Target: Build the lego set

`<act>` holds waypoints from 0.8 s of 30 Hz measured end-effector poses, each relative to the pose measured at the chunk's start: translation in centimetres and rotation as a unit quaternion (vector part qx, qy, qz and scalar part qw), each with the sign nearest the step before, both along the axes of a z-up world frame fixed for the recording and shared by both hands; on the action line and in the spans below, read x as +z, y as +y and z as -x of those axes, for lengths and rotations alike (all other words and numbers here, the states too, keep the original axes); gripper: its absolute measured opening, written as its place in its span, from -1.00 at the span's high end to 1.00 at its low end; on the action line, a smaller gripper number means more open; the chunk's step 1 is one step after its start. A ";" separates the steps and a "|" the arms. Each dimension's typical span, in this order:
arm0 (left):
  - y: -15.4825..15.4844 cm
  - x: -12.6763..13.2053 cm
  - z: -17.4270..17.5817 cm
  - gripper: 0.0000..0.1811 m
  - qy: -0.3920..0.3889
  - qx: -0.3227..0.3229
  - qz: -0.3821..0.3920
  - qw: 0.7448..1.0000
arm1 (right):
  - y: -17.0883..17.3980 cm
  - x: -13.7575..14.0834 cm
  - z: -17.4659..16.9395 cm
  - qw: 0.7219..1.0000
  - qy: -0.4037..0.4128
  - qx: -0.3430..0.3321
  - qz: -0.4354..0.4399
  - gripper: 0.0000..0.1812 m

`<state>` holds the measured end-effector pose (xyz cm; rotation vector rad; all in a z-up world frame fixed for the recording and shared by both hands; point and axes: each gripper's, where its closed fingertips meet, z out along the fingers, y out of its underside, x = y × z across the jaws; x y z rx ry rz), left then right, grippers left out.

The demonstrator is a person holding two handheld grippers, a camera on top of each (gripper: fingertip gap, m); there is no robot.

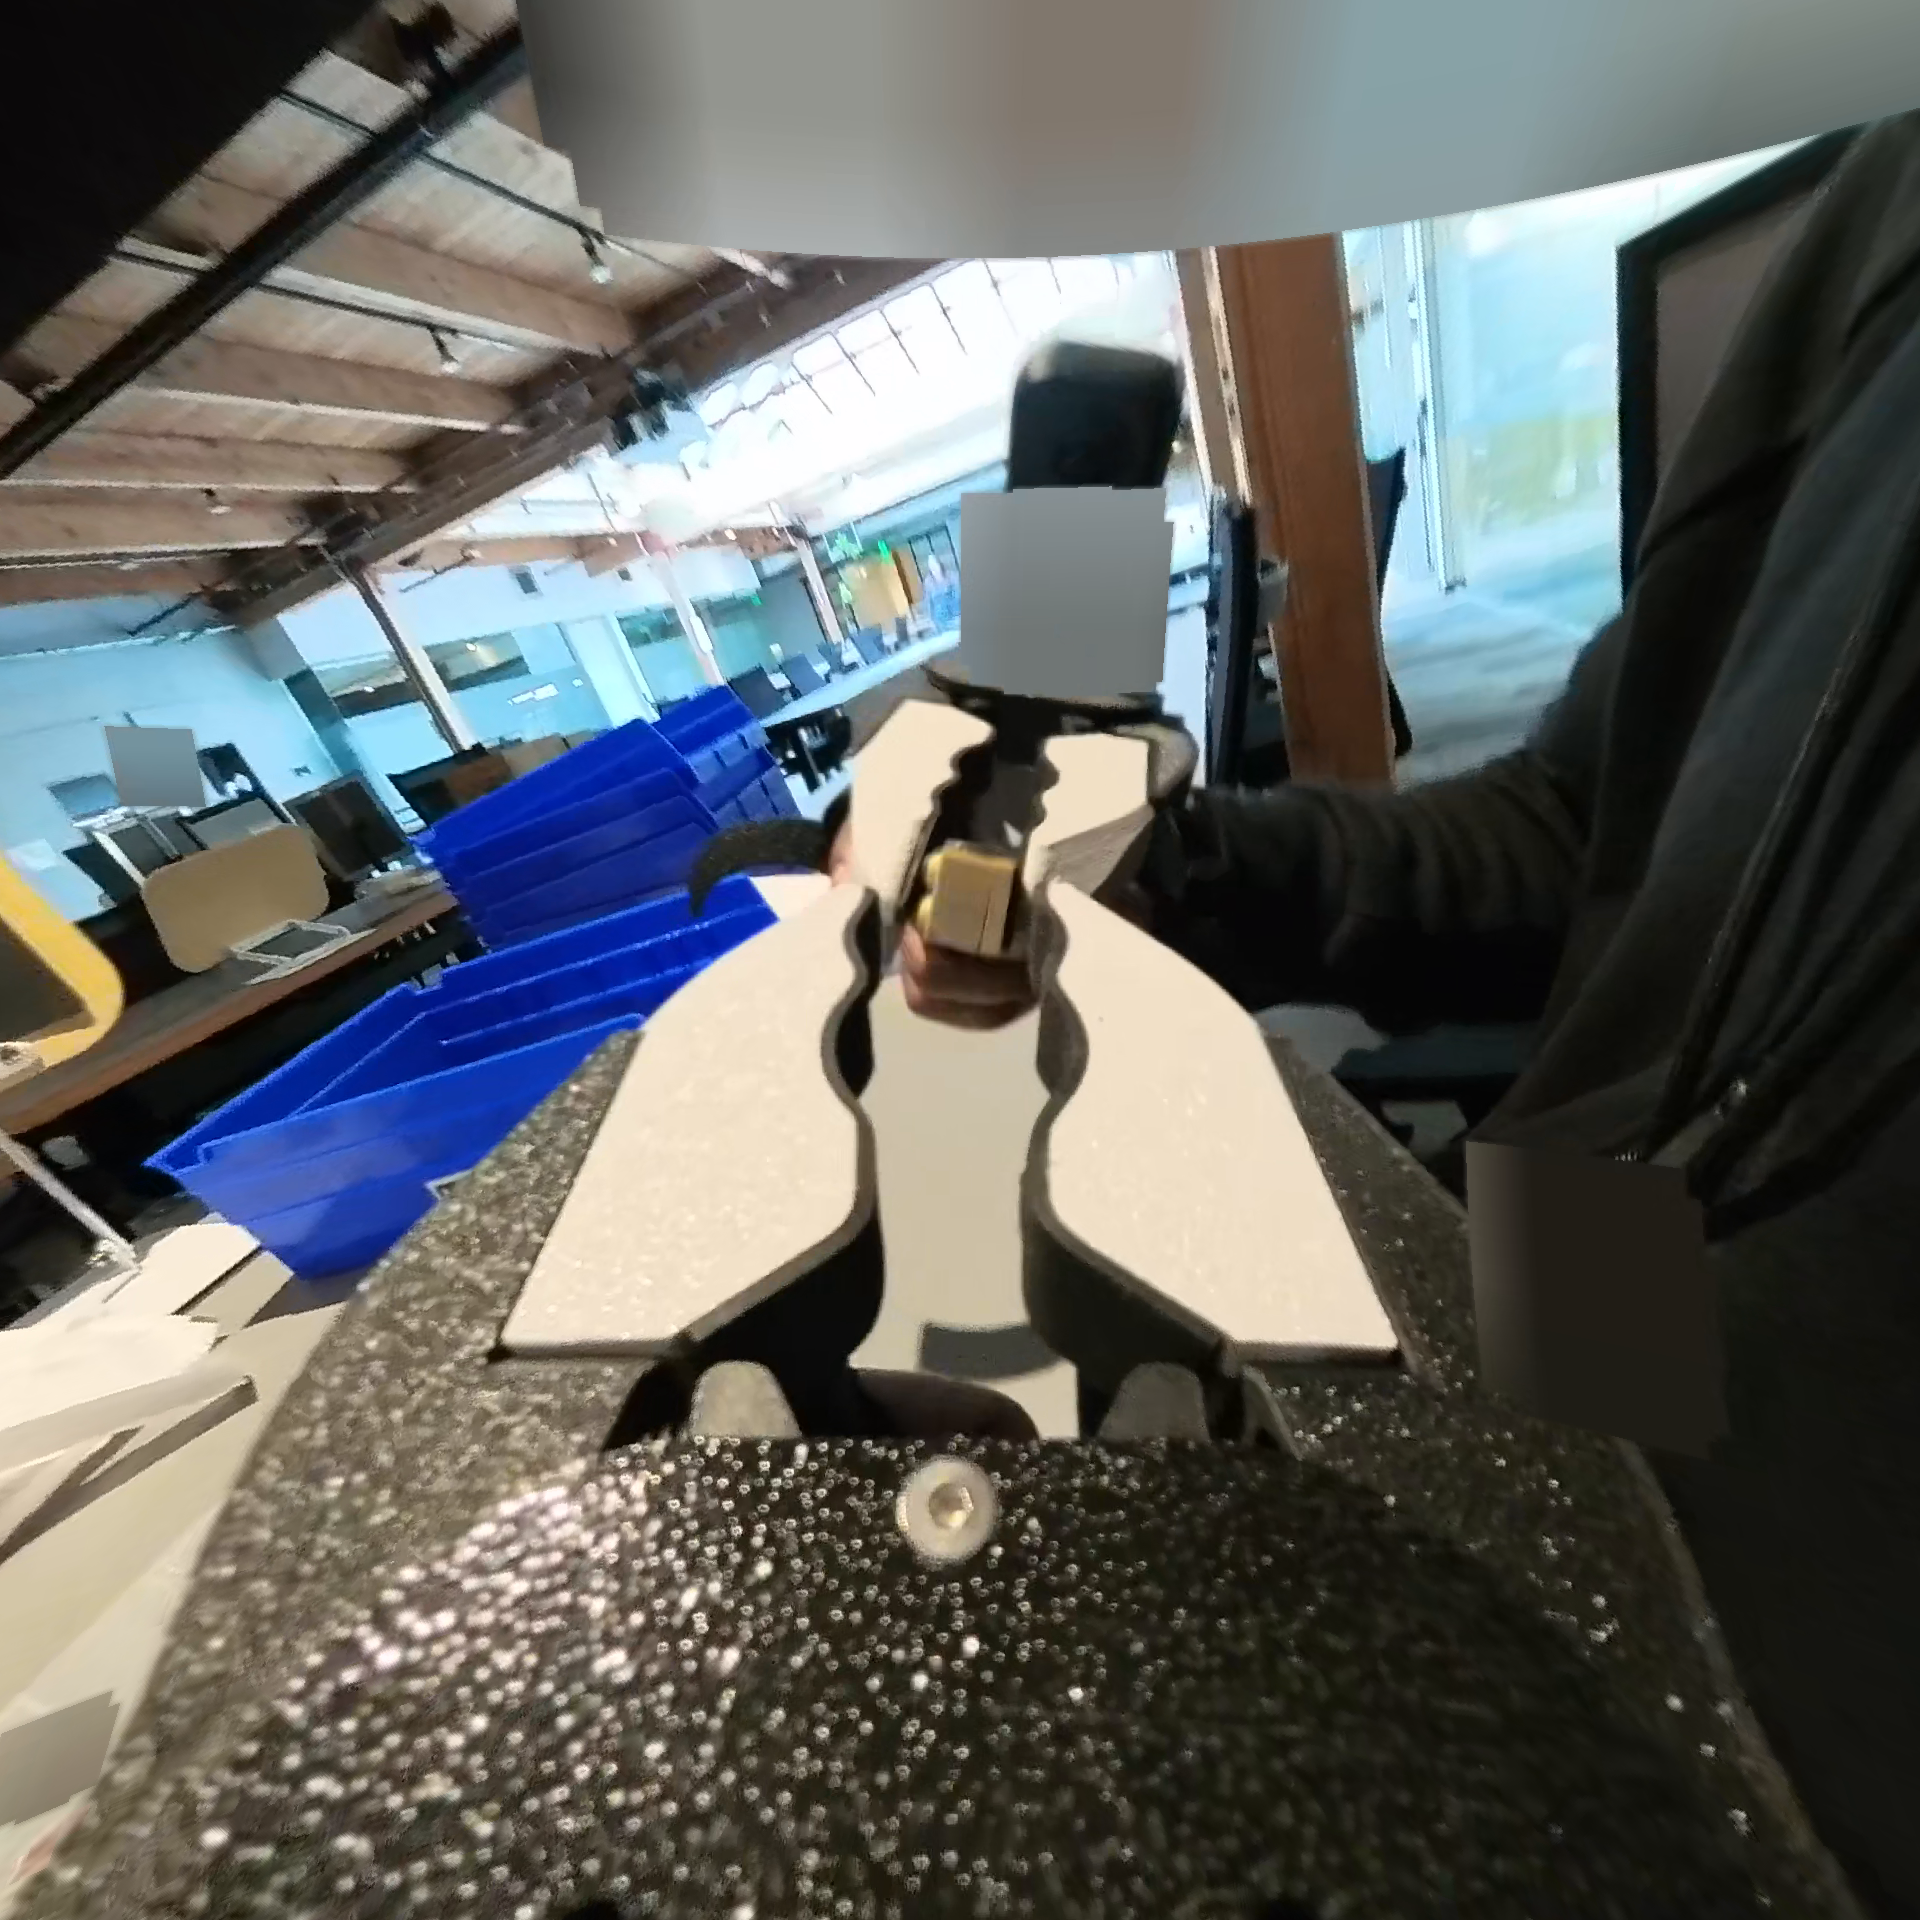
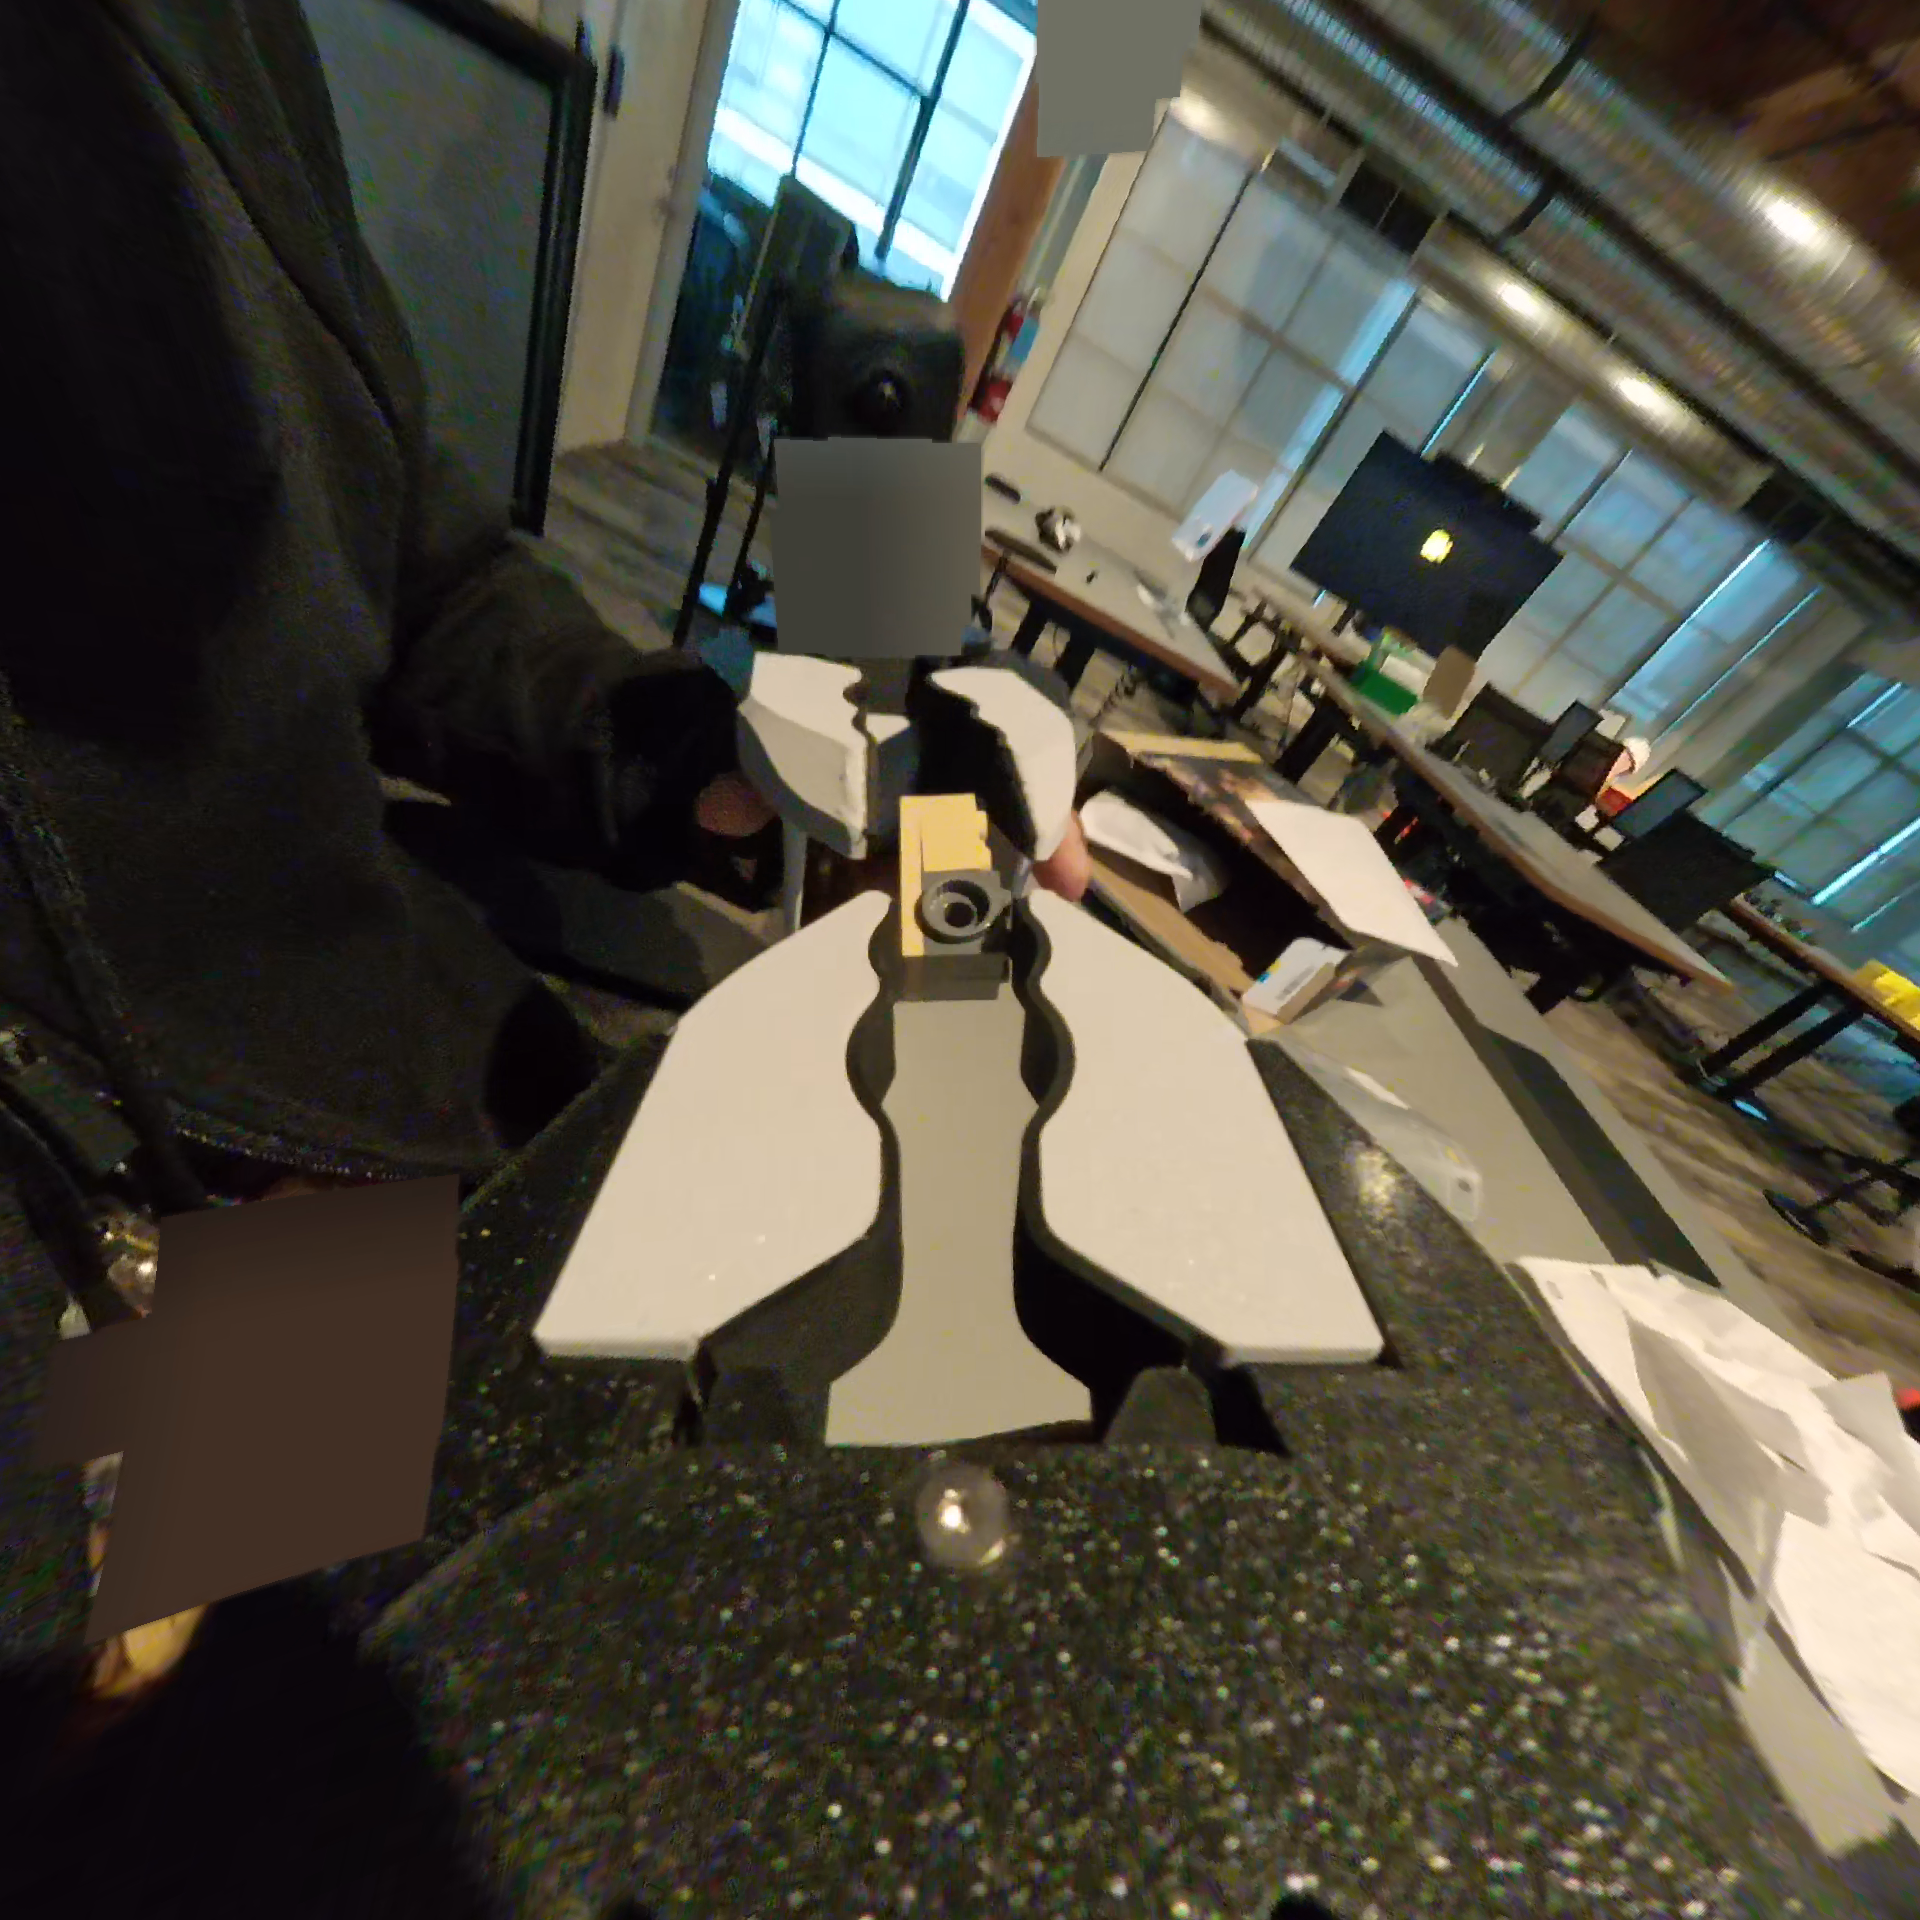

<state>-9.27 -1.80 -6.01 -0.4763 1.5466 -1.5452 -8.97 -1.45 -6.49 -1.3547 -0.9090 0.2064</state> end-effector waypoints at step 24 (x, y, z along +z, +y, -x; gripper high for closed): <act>-3.7 2.9 -1.1 0.83 -0.075 -0.014 0.077 0.994 | -3.0 2.7 -0.4 0.956 0.231 0.128 -0.125 0.79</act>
